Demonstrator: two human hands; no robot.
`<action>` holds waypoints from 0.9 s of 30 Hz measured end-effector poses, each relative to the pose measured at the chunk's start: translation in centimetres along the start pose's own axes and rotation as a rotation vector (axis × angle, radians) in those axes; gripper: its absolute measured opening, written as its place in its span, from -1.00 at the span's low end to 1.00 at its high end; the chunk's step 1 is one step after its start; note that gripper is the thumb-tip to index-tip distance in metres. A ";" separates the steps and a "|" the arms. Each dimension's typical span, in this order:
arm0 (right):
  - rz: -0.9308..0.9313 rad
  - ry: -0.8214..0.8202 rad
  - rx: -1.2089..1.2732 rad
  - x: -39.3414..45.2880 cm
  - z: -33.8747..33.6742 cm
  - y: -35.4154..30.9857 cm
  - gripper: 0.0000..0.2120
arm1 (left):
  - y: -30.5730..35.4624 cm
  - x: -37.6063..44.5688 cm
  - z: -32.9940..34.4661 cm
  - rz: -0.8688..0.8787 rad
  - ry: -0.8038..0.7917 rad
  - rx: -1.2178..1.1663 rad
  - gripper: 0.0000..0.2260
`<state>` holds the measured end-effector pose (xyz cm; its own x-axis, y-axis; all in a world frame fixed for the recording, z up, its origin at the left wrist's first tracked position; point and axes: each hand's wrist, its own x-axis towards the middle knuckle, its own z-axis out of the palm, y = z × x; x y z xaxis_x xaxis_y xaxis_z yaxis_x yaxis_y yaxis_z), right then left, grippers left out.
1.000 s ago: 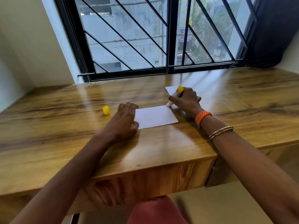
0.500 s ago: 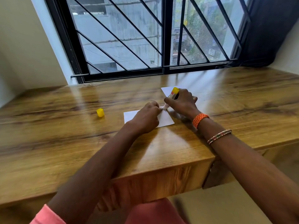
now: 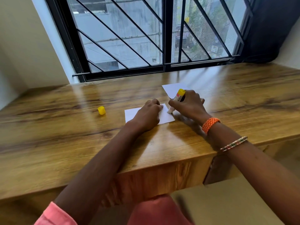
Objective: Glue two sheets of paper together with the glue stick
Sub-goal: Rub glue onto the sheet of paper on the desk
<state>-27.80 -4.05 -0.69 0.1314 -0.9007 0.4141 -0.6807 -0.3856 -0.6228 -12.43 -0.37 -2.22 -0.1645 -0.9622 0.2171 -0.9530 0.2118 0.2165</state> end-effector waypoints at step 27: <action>0.270 -0.193 0.628 -0.7 -3.5 0.2 -0.86 | -2.0 -3.2 -1.9 -0.054 -0.152 -0.169 -0.61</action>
<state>-30.51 -2.78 1.25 0.1822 -0.9779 0.1026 -0.1708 -0.1343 -0.9761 -9.53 2.62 -1.51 -0.1632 -0.9849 0.0577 -0.9075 0.1728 0.3828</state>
